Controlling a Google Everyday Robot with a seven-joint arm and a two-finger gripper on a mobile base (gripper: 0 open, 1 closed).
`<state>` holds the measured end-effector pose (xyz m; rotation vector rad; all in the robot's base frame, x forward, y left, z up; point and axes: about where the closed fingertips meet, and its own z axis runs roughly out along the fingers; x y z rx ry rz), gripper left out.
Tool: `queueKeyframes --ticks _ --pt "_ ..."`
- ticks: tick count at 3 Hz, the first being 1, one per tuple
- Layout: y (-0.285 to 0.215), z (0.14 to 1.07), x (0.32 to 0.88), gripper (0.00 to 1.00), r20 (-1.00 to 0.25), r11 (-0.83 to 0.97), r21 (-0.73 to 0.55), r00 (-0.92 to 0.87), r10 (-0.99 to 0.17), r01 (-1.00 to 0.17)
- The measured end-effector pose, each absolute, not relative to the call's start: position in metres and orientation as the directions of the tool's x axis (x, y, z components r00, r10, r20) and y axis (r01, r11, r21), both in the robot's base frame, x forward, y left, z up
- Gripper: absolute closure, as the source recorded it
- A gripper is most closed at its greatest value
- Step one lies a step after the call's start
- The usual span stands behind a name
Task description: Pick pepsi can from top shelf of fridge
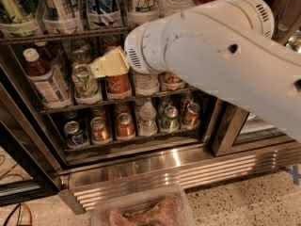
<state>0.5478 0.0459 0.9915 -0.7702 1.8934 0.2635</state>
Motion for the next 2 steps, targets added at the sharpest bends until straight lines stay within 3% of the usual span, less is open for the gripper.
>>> queueKeyframes --ticks 2 --pt "0.052 1.041 0.572 0.02 -0.954 0.826 -0.155 -0.136 -0.268 -0.542"
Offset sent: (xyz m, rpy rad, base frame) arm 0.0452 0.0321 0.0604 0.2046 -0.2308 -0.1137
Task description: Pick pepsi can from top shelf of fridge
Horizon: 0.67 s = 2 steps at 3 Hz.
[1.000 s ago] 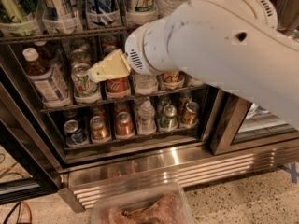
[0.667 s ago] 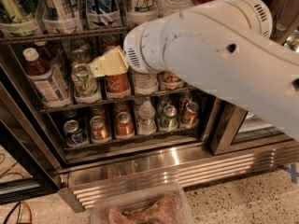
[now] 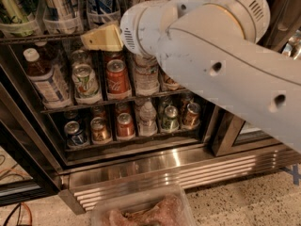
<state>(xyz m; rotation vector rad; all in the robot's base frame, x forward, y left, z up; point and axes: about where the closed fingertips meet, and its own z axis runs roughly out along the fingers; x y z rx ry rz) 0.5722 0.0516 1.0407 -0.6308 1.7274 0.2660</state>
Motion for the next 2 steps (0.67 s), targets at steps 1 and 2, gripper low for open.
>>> queueKeyframes --ticks 1,2 --pt "0.07 1.05 0.58 0.02 -0.974 0.818 -0.102 -0.11 -0.197 -0.567" --pt "0.093 1.048 0.583 0.18 -0.983 0.794 -0.053 -0.11 -0.149 -0.606"
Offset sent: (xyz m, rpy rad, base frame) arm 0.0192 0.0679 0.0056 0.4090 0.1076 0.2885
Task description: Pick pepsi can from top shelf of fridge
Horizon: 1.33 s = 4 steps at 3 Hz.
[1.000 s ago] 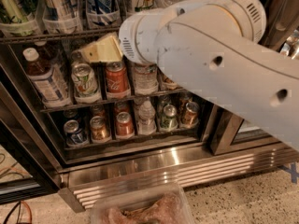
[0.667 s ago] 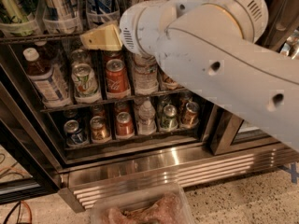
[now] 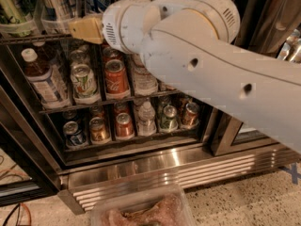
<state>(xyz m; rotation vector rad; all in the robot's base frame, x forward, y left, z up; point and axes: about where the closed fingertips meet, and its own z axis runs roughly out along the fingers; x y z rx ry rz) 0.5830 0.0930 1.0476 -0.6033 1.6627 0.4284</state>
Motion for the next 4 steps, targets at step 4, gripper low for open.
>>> queueKeyframes --ticks 4 --pt "0.119 1.05 0.585 0.3 -0.989 0.758 0.001 -0.113 -0.097 -0.652"
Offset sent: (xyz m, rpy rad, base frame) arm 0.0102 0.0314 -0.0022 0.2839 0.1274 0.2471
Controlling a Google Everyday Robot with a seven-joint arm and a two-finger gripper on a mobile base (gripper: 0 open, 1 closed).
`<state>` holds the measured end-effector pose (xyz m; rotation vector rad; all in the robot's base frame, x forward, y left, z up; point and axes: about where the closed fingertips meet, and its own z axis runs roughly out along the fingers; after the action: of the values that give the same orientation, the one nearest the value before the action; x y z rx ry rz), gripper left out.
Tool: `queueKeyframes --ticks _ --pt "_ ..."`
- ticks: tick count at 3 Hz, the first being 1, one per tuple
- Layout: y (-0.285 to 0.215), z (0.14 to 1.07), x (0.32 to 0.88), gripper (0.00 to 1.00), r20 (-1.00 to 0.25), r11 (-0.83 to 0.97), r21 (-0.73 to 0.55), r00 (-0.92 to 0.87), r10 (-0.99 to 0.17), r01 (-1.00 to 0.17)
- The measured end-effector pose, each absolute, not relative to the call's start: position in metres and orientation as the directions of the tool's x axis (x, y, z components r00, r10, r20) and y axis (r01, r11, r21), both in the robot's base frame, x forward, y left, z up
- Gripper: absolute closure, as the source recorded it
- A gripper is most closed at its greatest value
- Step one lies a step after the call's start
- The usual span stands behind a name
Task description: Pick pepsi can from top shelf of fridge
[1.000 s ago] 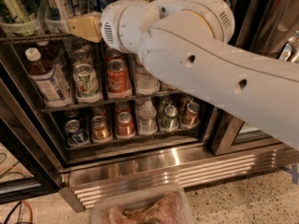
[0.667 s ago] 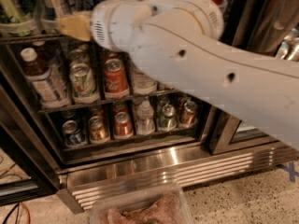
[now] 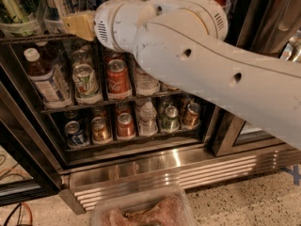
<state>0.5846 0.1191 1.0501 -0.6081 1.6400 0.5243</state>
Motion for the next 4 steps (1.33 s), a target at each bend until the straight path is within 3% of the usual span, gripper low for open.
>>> queueKeyframes --ticks 4 --pt "0.108 1.05 0.585 0.32 -0.989 0.755 0.007 -0.114 -0.09 -0.656"
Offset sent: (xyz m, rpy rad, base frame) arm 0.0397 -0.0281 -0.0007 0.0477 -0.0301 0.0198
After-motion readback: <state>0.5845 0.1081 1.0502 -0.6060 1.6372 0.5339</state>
